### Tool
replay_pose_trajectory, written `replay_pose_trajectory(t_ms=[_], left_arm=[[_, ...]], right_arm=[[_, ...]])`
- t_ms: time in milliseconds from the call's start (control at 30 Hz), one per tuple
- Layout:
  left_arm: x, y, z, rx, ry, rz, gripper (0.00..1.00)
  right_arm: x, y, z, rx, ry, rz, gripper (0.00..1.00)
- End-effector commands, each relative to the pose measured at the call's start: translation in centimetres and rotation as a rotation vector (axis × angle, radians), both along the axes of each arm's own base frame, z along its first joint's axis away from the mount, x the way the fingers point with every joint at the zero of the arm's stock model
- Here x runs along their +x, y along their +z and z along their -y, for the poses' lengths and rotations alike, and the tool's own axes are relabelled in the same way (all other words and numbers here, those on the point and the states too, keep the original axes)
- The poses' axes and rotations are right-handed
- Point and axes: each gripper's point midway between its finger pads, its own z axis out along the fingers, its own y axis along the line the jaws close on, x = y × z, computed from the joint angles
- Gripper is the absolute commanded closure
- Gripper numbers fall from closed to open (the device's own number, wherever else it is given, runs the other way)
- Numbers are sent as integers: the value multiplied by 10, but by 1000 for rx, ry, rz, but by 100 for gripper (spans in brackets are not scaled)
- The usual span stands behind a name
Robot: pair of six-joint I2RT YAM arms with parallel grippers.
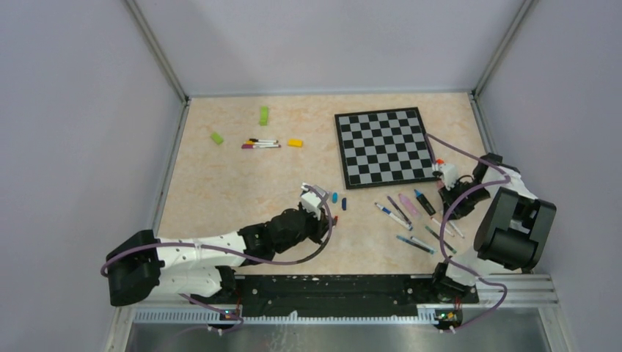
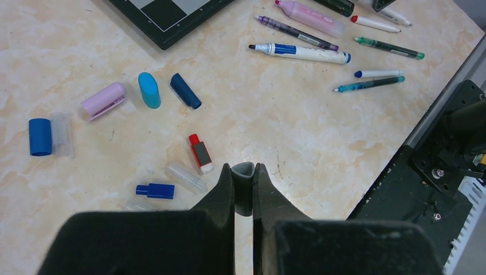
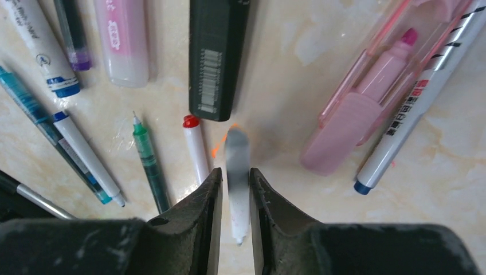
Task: Open the pen caps
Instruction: Place the pen at the center of the board, then place the pen cap at the center of the board.
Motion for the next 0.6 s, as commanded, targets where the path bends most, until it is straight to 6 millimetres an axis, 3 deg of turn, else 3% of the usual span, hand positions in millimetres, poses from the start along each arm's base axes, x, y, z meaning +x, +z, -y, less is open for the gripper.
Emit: replay_pose_trajectory(t_ms=[0, 233, 400, 567], left_arm=[[6, 10, 2, -28, 8, 46, 100], [3, 10, 10, -24, -19, 24, 100], [-1, 9, 22, -40, -33, -40, 100], [4, -15, 37, 27, 12, -153, 100]], right_arm=[[23, 5, 9, -6, -25, 52, 75], [25, 21, 2, 27, -9, 83, 68], [32, 73, -14, 86, 7, 202, 68], [44, 135, -66, 352, 6, 397, 67]])
